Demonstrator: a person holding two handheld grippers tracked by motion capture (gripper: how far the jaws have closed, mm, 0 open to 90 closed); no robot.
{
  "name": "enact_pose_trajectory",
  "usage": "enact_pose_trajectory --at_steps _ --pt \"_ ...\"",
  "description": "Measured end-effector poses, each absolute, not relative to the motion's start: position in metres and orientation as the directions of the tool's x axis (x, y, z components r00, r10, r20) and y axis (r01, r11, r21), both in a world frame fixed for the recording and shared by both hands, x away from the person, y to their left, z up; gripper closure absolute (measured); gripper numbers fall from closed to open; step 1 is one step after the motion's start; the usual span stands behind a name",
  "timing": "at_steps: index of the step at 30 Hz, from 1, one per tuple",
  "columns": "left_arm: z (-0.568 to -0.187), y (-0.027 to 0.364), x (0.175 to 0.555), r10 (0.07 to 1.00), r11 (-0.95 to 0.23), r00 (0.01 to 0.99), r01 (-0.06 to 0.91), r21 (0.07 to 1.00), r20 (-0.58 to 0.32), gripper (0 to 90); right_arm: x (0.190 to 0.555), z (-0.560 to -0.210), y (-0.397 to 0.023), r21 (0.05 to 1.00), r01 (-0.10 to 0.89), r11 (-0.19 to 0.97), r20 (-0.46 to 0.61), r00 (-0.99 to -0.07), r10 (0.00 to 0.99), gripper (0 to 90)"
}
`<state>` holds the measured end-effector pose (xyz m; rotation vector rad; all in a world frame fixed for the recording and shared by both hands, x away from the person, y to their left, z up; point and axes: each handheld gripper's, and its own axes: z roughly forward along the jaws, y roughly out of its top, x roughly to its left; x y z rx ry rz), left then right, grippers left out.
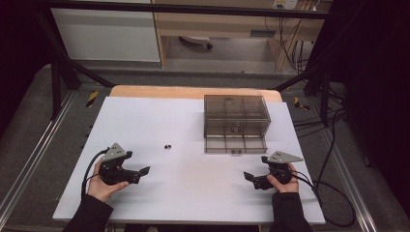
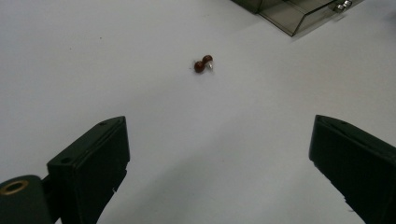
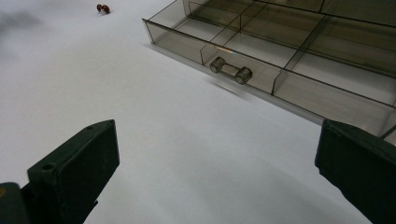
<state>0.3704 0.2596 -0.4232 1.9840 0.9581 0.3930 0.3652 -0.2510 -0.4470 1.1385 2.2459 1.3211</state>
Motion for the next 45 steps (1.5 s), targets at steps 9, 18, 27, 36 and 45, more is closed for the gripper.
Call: enact_pose_trajectory --at_steps 9,18,27,36,45 --pt "-0.419 0.249 0.378 0.748 -0.339 0.660 0.476 0.811 -0.075 5.0 0.365 -0.447 -0.251 0.835 0.485 0.260 0.134 -0.637 0.759 0.5" --pt "-0.416 0.243 0.387 0.752 -0.352 0.657 0.478 0.805 -0.062 5.4 0.365 -0.447 -0.252 0.837 0.484 0.256 0.129 -0.630 0.766 0.5" --pt "-0.412 0.237 0.399 0.767 -0.349 0.639 0.495 0.796 -0.060 6.5 0.366 -0.448 -0.251 0.834 0.484 0.264 0.118 -0.624 0.772 0.6" --pt "-0.410 0.226 0.415 0.782 -0.356 0.621 0.508 0.784 -0.047 8.2 0.366 -0.448 -0.250 0.831 0.488 0.268 0.117 -0.624 0.773 0.6" --pt "-0.417 0.215 0.434 0.800 -0.367 0.600 0.533 0.762 -0.035 11.7 0.366 -0.448 -0.250 0.830 0.489 0.268 0.117 -0.623 0.774 0.6"
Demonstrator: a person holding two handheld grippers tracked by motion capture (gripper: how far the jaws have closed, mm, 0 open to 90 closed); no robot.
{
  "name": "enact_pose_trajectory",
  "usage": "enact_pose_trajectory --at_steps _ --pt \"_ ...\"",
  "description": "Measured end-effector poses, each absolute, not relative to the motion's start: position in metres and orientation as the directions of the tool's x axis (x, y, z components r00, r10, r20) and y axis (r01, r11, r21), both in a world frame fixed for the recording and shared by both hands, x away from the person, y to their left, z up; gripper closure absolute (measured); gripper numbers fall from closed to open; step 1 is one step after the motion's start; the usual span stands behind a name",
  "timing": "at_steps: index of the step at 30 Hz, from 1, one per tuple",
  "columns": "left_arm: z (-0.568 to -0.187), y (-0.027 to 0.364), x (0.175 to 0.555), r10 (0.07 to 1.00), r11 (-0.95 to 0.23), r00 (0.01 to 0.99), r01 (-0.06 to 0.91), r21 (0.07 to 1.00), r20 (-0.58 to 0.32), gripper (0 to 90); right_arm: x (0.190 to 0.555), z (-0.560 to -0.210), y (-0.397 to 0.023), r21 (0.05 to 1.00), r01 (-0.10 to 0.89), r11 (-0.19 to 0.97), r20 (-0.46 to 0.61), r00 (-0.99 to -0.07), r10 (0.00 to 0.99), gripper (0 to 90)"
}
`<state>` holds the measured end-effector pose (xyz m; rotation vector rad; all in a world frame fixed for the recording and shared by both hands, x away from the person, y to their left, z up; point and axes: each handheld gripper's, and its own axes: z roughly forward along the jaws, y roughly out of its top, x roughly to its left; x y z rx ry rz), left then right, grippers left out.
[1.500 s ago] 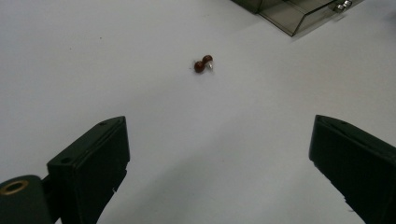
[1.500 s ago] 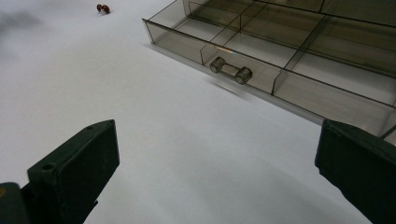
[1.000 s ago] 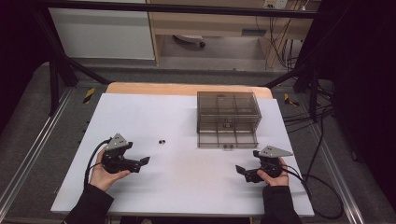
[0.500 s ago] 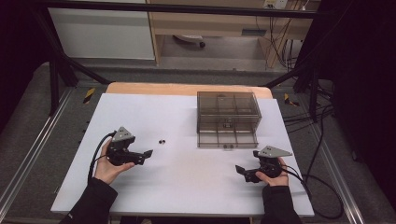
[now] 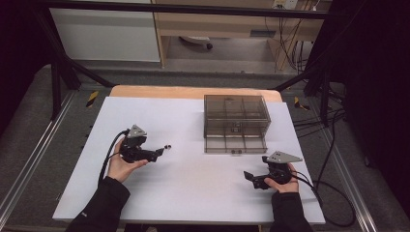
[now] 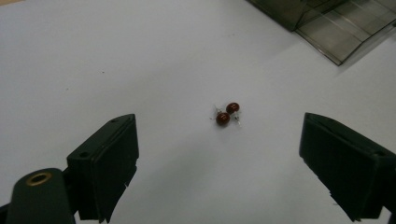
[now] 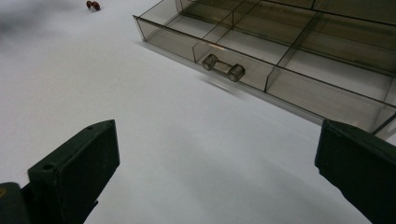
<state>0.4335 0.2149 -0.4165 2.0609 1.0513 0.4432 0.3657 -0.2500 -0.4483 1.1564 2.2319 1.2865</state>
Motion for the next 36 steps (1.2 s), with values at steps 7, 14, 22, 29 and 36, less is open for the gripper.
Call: enact_pose_trajectory --at_steps 7,14,22,29,36 --pt "-0.423 0.207 0.444 0.810 -0.366 0.586 0.541 0.757 -0.027 15.6 0.366 -0.448 -0.250 0.830 0.487 0.271 0.113 -0.624 0.773 0.6" --pt "-0.430 0.200 0.451 0.820 -0.365 0.572 0.552 0.750 -0.022 24.9 0.366 -0.448 -0.250 0.830 0.488 0.270 0.115 -0.624 0.773 0.6" --pt "-0.438 0.195 0.455 0.828 -0.367 0.561 0.559 0.743 -0.014 38.8 0.366 -0.448 -0.250 0.830 0.487 0.273 0.112 -0.624 0.774 0.6" --pt "-0.442 0.186 0.456 0.826 -0.378 0.564 0.552 0.743 0.002 48.2 0.366 -0.449 -0.250 0.830 0.483 0.278 0.106 -0.626 0.773 0.6" --pt "-0.444 0.185 0.457 0.829 -0.376 0.559 0.552 0.744 0.005 57.1 0.366 -0.448 -0.250 0.829 0.485 0.276 0.107 -0.624 0.774 0.6"
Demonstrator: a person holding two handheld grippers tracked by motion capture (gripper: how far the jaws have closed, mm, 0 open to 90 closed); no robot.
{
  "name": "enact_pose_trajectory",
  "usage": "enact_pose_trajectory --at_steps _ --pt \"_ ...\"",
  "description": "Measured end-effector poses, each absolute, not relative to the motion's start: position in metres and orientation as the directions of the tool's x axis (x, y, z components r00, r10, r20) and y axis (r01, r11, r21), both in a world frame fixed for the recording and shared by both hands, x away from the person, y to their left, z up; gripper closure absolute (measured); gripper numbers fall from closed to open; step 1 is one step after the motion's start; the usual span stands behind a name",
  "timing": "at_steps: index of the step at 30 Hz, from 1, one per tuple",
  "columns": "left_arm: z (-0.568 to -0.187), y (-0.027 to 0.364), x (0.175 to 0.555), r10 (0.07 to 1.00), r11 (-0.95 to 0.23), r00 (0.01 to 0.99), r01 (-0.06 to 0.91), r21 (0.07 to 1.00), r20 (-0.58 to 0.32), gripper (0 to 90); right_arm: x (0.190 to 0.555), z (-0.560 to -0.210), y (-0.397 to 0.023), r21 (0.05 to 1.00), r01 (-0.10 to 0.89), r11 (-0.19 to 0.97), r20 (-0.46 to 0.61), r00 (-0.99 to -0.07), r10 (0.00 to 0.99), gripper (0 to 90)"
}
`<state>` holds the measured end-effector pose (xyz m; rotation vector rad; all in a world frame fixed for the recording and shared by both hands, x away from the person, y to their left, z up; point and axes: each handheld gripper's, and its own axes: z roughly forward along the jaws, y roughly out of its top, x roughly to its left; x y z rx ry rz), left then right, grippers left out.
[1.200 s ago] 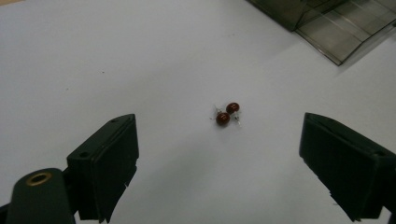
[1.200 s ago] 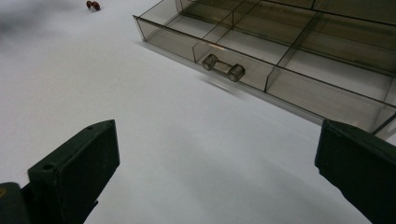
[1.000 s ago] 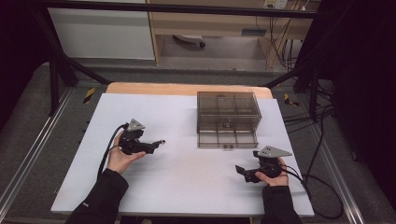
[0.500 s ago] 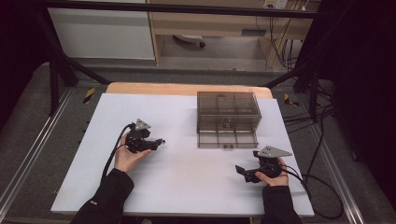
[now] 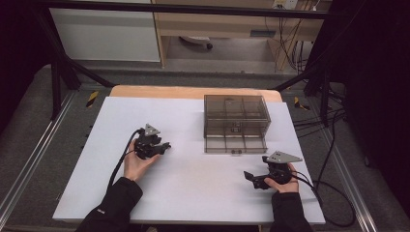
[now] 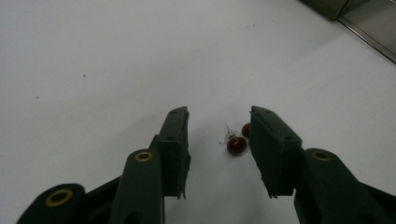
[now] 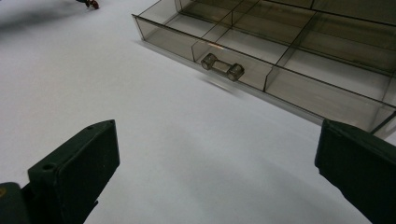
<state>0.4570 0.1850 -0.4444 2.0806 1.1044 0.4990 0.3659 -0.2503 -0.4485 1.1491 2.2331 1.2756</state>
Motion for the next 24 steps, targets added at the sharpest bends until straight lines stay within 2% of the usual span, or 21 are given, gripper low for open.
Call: enact_pose_trajectory --at_steps 15,24 --pt "-0.4475 0.1817 0.4572 0.817 -0.385 0.577 0.556 0.737 -0.008 69.8 0.3657 -0.4477 -0.2508 0.832 0.483 0.274 0.106 -0.623 0.775 0.6" --pt "-0.4496 0.1796 0.4572 0.810 -0.397 0.587 0.556 0.730 -0.007 73.5 0.3656 -0.4473 -0.2513 0.832 0.482 0.274 0.104 -0.621 0.777 0.6"
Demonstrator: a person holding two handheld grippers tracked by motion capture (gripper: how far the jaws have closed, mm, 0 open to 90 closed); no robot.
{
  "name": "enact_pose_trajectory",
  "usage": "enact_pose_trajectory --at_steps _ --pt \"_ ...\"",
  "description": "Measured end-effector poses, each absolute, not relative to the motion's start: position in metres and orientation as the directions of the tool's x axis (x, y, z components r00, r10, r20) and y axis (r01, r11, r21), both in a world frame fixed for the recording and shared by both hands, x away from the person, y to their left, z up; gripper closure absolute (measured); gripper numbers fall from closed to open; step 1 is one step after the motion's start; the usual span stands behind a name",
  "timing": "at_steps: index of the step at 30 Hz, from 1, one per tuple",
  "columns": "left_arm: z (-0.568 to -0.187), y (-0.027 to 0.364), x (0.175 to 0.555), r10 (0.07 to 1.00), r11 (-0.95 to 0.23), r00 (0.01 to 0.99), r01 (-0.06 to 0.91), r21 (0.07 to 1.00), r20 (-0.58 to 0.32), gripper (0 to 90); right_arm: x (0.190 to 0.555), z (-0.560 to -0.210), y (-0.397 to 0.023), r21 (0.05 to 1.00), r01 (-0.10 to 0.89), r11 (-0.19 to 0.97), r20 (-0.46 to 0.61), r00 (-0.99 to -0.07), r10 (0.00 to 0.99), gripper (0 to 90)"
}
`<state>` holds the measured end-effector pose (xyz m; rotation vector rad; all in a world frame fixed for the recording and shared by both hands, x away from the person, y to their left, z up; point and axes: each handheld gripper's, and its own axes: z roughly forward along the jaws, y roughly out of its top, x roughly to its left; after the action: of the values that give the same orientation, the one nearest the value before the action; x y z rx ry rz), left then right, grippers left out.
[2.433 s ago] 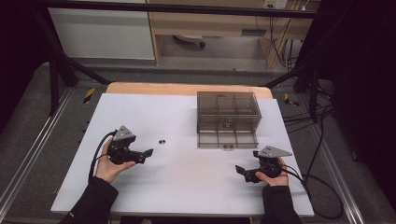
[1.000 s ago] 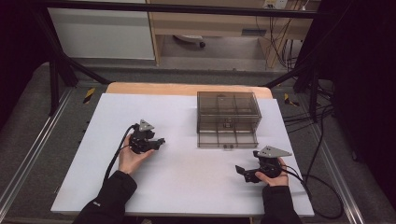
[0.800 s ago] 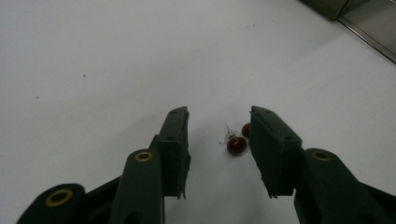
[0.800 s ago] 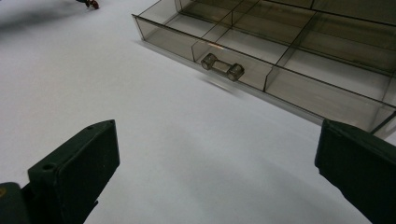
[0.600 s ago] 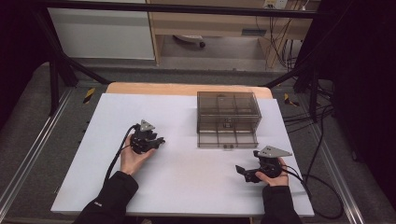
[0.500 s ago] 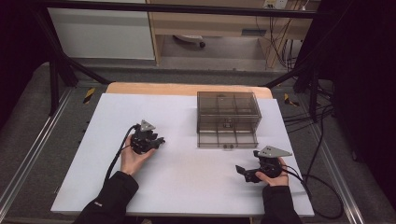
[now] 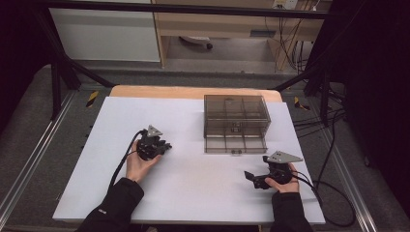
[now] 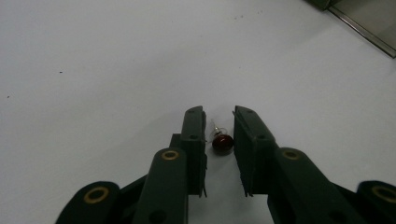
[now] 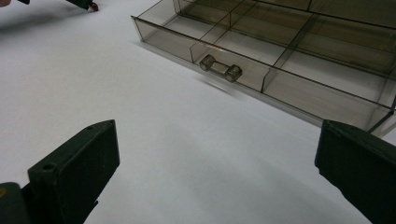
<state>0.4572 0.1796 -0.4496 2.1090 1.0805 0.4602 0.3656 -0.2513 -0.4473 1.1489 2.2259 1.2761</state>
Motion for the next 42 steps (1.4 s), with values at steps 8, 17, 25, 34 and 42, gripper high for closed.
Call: enact_pose_trajectory --at_steps 8,17,25,34,42 --pt "-0.451 0.179 0.458 0.809 -0.397 0.588 0.556 0.730 -0.008 78.1 0.366 -0.448 -0.251 0.832 0.482 0.273 0.104 -0.621 0.777 0.6" --pt "-0.451 0.179 0.458 0.808 -0.399 0.589 0.555 0.730 -0.006 79.4 0.366 -0.448 -0.251 0.830 0.485 0.275 0.107 -0.622 0.776 0.6" --pt "-0.446 0.183 0.456 0.805 -0.392 0.593 0.550 0.737 -0.014 79.5 0.366 -0.447 -0.251 0.832 0.483 0.273 0.107 -0.623 0.775 0.6" --pt "-0.440 0.183 0.451 0.796 -0.387 0.604 0.541 0.747 -0.025 79.5 0.366 -0.447 -0.251 0.832 0.483 0.275 0.107 -0.624 0.774 0.6" --pt "-0.434 0.182 0.446 0.788 -0.382 0.615 0.536 0.752 -0.038 79.6 0.366 -0.447 -0.251 0.831 0.482 0.276 0.108 -0.627 0.772 0.6"
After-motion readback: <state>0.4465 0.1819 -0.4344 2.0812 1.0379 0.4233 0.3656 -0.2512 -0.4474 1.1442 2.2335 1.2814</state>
